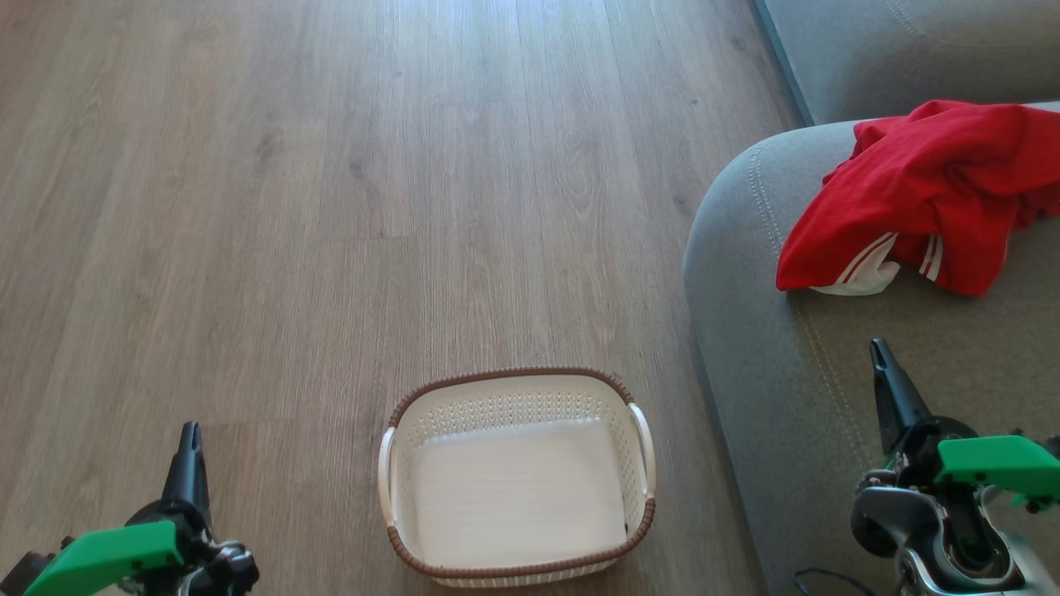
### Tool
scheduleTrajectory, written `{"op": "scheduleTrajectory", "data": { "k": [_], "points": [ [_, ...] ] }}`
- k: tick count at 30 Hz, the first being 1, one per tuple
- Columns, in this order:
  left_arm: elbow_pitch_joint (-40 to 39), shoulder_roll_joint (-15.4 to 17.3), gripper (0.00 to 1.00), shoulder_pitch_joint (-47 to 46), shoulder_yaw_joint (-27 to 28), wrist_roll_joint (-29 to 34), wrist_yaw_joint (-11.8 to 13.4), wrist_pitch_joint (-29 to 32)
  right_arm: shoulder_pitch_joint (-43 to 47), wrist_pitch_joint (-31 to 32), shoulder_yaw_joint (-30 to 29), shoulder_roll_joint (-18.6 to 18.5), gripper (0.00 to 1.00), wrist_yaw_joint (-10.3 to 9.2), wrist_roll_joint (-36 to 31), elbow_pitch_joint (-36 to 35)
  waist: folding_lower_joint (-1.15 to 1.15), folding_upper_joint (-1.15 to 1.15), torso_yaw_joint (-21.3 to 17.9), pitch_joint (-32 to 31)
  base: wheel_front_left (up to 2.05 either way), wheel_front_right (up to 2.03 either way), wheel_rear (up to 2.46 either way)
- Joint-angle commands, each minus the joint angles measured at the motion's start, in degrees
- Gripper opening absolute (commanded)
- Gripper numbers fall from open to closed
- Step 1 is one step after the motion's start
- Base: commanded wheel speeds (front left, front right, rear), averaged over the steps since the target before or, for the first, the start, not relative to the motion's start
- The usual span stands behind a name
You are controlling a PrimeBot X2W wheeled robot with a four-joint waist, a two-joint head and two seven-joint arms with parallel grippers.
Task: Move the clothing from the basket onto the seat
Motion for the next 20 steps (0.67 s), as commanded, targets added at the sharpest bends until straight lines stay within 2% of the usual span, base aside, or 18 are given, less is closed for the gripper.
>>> {"op": "scheduleTrajectory", "data": {
  "k": [1,20],
  "points": [
    [-2.16,0.6,0.0,-2.79,2.0,-0.13,-0.48,0.29,-2.61,-0.42,1.31,-1.39,0.0,-0.01,0.74,-2.2,0.0,0.0,0.0,0.0,0.0,0.0,0.0],
    [-2.19,0.56,0.0,-2.79,2.05,-0.09,-0.47,0.33,-2.63,-2.14,3.39,-3.02,0.0,-0.01,2.56,-2.77,0.0,0.0,0.0,0.02,0.0,0.0,0.0]
  ]
}}
